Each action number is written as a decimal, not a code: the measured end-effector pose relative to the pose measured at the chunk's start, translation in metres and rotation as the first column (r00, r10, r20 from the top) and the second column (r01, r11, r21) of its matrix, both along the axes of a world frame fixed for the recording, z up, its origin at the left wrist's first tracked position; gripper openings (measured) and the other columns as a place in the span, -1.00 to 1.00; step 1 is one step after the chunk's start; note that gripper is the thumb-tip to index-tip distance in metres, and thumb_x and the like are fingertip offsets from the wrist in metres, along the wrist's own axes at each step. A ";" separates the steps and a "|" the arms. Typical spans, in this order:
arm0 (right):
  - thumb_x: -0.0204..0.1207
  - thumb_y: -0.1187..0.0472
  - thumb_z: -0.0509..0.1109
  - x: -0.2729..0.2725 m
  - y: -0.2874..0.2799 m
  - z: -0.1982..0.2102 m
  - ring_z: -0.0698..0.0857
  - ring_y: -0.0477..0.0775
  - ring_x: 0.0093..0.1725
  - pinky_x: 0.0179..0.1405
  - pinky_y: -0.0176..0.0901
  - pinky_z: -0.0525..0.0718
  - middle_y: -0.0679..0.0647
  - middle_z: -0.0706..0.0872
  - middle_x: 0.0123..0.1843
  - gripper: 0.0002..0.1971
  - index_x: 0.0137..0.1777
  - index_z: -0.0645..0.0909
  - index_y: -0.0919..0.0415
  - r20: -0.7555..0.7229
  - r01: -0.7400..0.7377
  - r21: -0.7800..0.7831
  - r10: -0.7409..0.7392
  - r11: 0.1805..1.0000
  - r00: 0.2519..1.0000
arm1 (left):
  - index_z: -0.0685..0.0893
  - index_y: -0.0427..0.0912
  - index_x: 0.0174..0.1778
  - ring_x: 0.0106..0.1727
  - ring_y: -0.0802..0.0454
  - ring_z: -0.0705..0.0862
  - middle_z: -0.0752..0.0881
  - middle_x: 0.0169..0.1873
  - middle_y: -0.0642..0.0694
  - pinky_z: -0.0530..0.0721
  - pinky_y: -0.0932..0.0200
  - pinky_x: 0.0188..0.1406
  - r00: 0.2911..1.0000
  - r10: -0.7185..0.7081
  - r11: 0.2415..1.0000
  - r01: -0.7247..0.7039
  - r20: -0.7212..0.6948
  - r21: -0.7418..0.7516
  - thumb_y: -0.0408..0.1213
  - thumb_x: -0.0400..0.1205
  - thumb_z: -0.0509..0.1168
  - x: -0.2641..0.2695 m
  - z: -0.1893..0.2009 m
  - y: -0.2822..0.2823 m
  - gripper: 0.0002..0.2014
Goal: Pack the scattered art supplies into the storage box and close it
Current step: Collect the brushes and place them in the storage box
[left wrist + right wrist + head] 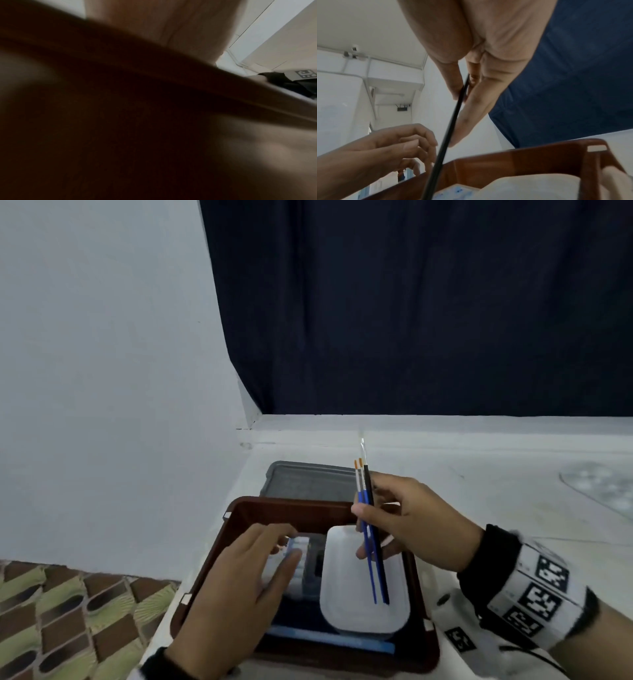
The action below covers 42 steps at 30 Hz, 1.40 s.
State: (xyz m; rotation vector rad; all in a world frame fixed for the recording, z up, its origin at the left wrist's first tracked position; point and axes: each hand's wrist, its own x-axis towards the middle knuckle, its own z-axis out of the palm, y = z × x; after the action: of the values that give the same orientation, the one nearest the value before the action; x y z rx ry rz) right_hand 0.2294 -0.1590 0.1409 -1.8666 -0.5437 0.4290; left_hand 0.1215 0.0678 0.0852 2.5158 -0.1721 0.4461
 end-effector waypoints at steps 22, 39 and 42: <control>0.61 0.25 0.42 0.002 0.026 -0.024 0.86 0.17 -0.22 -0.24 0.06 0.83 0.32 0.79 -0.02 -0.89 -0.05 0.53 0.25 -0.142 -0.132 -0.554 0.063 0.822 0.988 | 0.50 0.28 0.24 0.03 0.29 0.64 0.61 -0.03 0.33 0.68 0.28 0.04 0.996 -0.056 0.998 0.054 -0.073 -0.034 0.22 0.69 0.08 0.003 -0.031 0.014 -0.73; 0.55 0.10 0.49 0.013 0.047 -0.014 0.74 0.00 -0.56 -0.41 -0.13 0.78 0.26 0.82 -0.16 -0.78 -0.06 0.57 0.24 -0.117 -0.185 -0.773 0.151 0.606 0.982 | 0.58 0.20 0.17 -0.17 0.26 0.69 0.66 -0.22 0.27 0.73 0.29 -0.18 0.996 -0.042 0.995 0.034 -0.078 -0.091 0.22 0.62 0.08 0.001 -0.026 0.013 -0.67; 0.53 0.10 0.51 0.012 0.049 -0.016 0.74 0.11 -0.50 -0.29 0.01 0.80 0.27 0.83 -0.23 -0.74 0.00 0.56 0.25 -0.078 -0.159 -0.798 0.162 0.582 0.984 | 0.58 0.22 0.17 -0.19 0.28 0.70 0.68 -0.24 0.27 0.74 0.27 -0.19 0.996 -0.033 0.996 0.026 -0.087 -0.081 0.19 0.63 0.13 0.001 -0.025 0.013 -0.71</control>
State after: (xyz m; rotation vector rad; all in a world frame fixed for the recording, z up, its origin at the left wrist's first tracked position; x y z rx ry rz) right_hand 0.2416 -0.1095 0.1244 -2.7058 -0.5699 0.9127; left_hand 0.1228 0.0806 0.0598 2.4459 -0.1541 0.3227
